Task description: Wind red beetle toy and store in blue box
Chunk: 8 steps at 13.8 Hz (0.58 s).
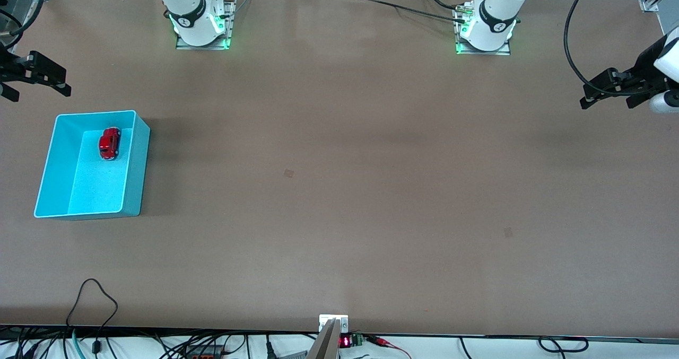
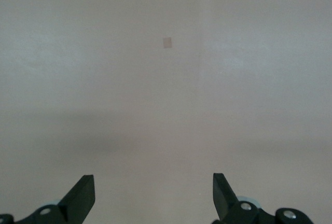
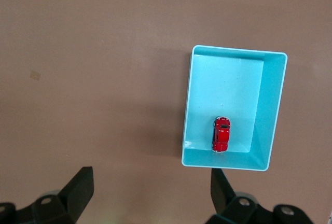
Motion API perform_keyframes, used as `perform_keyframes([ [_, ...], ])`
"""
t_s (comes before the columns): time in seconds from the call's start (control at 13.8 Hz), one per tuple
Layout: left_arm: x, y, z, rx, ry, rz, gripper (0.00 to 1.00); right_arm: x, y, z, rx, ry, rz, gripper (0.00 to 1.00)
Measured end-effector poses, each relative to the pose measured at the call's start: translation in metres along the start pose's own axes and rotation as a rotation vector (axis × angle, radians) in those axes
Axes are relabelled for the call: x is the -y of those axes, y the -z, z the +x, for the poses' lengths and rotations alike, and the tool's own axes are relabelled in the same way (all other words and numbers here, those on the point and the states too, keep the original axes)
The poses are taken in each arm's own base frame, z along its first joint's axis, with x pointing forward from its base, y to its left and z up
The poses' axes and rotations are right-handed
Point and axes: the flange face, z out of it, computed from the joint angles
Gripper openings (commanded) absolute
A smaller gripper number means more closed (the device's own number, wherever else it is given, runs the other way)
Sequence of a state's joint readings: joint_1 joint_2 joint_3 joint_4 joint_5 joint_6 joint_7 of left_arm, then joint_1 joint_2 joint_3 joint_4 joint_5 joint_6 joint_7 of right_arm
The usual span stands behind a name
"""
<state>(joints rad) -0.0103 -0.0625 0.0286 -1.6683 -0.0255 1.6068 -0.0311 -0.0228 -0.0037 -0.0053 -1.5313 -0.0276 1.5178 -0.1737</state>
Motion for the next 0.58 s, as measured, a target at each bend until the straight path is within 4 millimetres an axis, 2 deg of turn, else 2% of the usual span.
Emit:
perform_keyframes([
  [0.58, 0.000, 0.000, 0.000, 0.001, 0.000, 0.000, 1.00, 0.003, -0.017, 0.006, 0.030, -0.081, 0.041, 1.00],
])
